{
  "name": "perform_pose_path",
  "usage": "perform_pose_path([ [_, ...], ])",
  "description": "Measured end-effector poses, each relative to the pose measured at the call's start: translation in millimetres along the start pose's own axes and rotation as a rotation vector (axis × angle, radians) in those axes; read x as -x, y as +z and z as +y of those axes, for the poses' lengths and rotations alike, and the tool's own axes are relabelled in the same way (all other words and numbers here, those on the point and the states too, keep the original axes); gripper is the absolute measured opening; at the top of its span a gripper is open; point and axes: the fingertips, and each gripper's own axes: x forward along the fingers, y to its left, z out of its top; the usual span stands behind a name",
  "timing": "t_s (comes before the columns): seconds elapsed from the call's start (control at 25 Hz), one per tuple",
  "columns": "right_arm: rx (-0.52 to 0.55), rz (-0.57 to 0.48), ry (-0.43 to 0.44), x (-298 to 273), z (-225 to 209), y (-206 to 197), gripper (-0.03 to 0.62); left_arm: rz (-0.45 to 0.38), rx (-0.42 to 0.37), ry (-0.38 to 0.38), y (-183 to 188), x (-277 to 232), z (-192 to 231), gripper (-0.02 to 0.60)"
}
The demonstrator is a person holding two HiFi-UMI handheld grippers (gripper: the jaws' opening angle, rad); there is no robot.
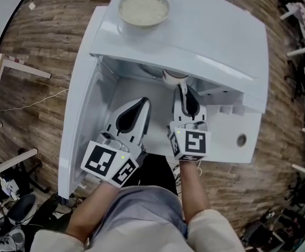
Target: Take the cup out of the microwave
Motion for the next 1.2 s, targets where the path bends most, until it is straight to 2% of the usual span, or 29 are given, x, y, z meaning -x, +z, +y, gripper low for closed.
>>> perform_pose_path([
  [0.44, -0.018, 0.01, 0.019, 17, 4, 0, 0.071, -0.006, -0.025, -0.006, 16, -1, -13, 0.015],
  [1.2, -0.008, 0.007, 0.062, 42, 21, 6, 0.071, -0.016, 0.001, 0.015, 16, 21, -10, 0.014],
])
